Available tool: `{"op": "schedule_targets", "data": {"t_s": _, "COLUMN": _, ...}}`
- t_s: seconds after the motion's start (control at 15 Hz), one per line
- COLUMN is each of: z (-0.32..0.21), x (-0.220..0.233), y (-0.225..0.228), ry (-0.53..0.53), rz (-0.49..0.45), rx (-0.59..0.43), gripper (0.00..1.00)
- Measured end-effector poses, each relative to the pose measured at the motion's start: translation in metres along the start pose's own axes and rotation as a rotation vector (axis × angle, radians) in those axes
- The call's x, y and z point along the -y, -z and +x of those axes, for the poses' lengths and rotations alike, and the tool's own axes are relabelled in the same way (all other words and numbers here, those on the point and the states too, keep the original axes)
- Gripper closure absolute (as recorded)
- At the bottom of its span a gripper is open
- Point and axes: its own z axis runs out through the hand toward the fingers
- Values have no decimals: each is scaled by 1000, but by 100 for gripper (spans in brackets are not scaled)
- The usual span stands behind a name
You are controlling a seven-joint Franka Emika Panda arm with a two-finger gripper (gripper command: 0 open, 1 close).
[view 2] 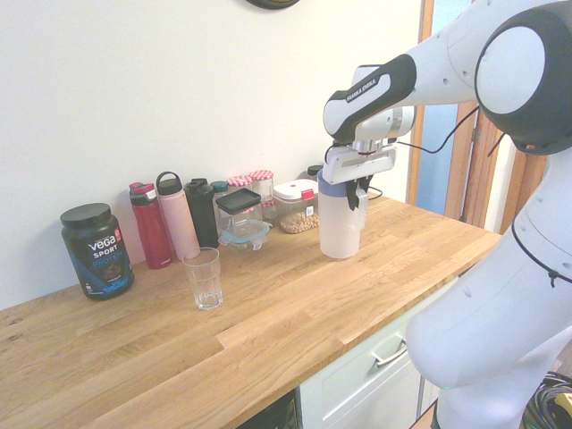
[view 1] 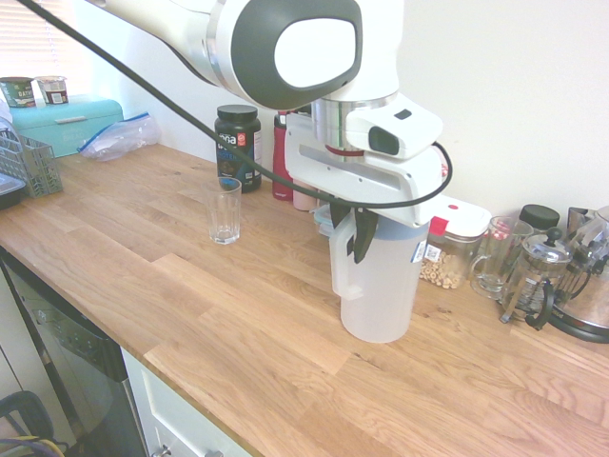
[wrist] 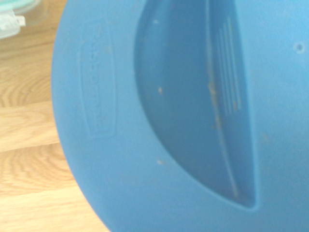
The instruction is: Pour me some water
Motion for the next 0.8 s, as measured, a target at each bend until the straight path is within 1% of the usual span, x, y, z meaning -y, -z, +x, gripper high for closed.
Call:
{"op": "schedule_targets", "data": {"t_s": 0.07, "z": 3, "x": 3, "y": -4, "ry": 0, "rz": -4, "rx": 9, "gripper": 0}}
{"op": "schedule_targets", "data": {"t_s": 0.53, "z": 12, "x": 10, "y": -7, "ry": -10, "rz": -6, "rx": 32, "gripper": 0}}
{"op": "schedule_targets", "data": {"t_s": 0.67, "z": 10, "x": 9, "y": -7, "ry": -12, "rz": -19, "rx": 39, "gripper": 0}}
{"op": "schedule_targets", "data": {"t_s": 0.8, "z": 6, "x": 5, "y": -4, "ry": -37, "rz": -34, "rx": 45, "gripper": 0}}
